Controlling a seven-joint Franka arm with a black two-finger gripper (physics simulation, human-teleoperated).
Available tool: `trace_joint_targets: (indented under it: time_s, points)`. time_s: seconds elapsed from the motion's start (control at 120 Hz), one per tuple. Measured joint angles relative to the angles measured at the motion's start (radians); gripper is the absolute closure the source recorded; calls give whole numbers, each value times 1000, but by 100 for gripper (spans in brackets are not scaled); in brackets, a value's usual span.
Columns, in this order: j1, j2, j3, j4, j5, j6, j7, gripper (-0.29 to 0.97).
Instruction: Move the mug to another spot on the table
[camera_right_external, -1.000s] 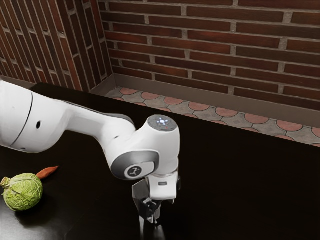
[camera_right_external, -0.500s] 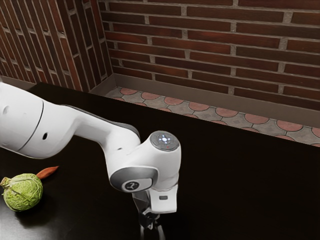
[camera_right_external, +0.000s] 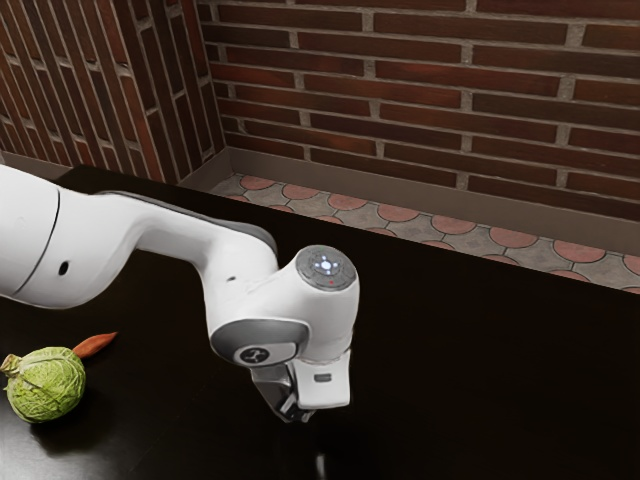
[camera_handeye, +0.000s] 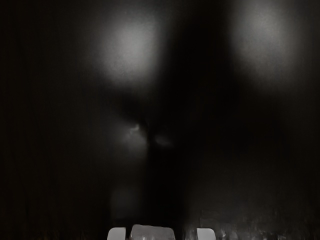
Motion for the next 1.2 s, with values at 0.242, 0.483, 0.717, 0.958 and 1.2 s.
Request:
trace_joint_targets:
  time_s: [0.242, 0.483, 0.717, 0.958, 1.2]
  points:
    - [72, -4, 40, 46, 111, -137, -50, 70]
    - [179, 85, 57, 160, 138, -237, -86, 75]
    - [241, 165, 59, 216, 168, -281, -107, 76]
    - [277, 206, 60, 264, 184, -300, -120, 77]
    - [281, 254, 59, 299, 185, -308, -127, 73]
